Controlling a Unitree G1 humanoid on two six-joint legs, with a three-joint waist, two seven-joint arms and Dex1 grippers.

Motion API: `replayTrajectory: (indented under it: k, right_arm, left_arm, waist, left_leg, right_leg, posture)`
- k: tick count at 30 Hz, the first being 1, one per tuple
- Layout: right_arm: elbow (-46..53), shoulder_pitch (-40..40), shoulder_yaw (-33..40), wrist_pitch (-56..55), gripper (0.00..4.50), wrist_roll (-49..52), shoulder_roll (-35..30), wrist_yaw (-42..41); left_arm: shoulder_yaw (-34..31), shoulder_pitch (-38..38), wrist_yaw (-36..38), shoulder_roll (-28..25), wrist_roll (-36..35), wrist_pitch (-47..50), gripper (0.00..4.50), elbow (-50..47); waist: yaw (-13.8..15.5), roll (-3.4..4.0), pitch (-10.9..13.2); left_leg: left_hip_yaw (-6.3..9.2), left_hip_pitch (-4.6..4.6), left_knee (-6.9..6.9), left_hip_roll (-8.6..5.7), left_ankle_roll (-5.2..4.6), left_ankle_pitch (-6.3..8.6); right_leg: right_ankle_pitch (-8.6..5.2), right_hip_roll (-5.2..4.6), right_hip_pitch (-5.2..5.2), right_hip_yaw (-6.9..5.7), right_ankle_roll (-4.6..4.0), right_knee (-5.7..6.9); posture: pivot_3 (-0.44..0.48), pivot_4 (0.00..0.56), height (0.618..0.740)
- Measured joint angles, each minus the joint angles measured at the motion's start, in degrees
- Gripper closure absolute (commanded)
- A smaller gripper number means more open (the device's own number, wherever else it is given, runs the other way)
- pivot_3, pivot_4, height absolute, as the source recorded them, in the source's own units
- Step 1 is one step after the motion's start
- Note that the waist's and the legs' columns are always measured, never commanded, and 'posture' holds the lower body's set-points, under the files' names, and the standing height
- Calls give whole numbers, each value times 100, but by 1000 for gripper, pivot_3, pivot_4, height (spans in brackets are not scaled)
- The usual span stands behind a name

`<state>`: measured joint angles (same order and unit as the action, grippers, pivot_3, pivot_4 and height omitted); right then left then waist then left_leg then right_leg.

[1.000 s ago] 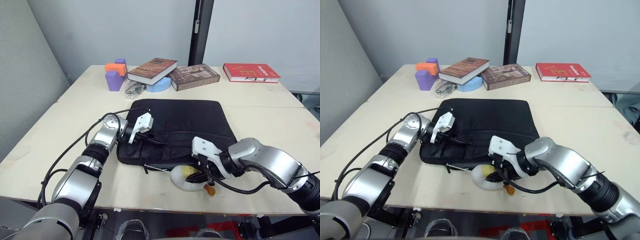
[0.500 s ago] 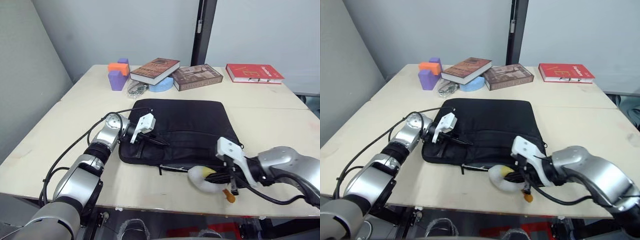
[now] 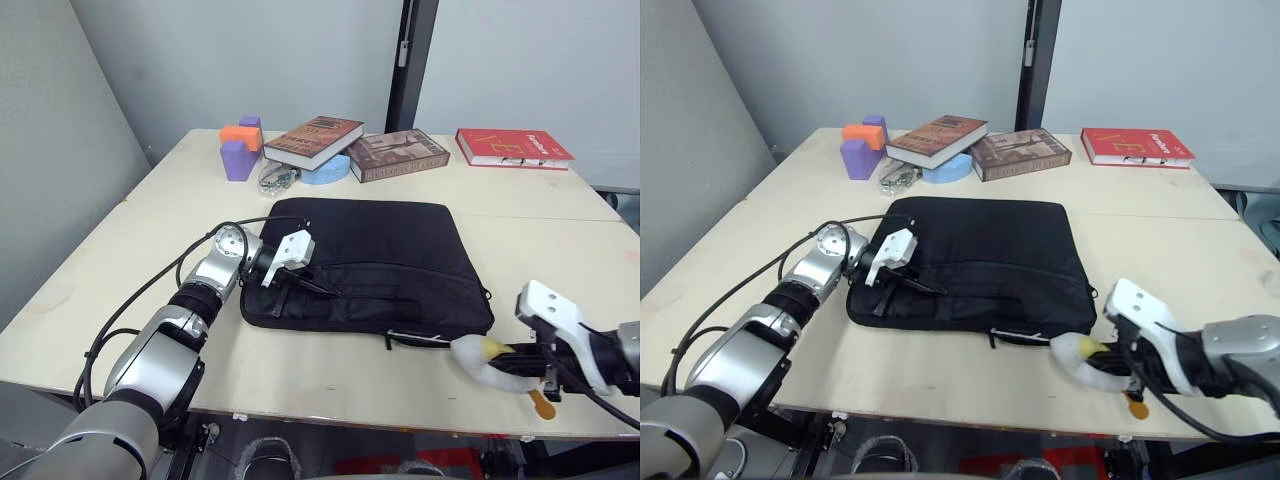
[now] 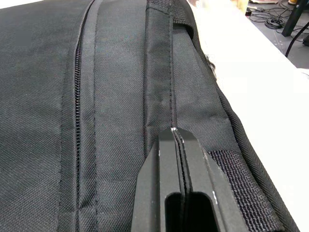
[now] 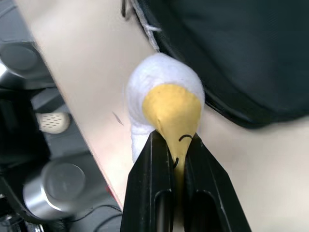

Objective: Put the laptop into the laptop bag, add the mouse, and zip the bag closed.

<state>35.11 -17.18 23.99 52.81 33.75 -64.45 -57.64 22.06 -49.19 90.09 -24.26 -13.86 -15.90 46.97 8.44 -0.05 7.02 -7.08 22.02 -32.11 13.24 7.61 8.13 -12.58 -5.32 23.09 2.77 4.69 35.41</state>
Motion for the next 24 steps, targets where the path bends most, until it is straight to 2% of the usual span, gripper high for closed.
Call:
replayTrajectory:
  k: [6, 14, 24]
  right_arm:
    - [-533, -441, 412, -356, 4486, -322, -5, -312]
    - [-1377, -602, 771, -742, 4486, -735, -5, -594]
    - [-1732, -715, 1031, -891, 4486, -970, -5, -777]
  left_arm:
    - [98, -7, 0, -1, -115, 70, 4500, -8]
    - [179, 65, 0, -89, -178, 153, 4500, -180]
    - [294, 165, 1, -210, -274, 314, 4500, -430]
  waist:
    - [15, 1, -1]
    - [11, 3, -2]
    - [7, 6, -4]
  left_leg:
    - [-1, 3, 1, -1, -3, 2]
    - [-4, 2, 0, -3, -7, 2]
    - [-6, 1, 1, -3, -9, 2]
  right_leg:
    - [0, -1, 1, -1, 0, -4]
    - [0, -4, 1, 0, 0, -5]
    - [0, -4, 1, 1, 0, -6]
  posture:
    - [0, 150, 740]
    - [0, 150, 740]
    - [0, 150, 740]
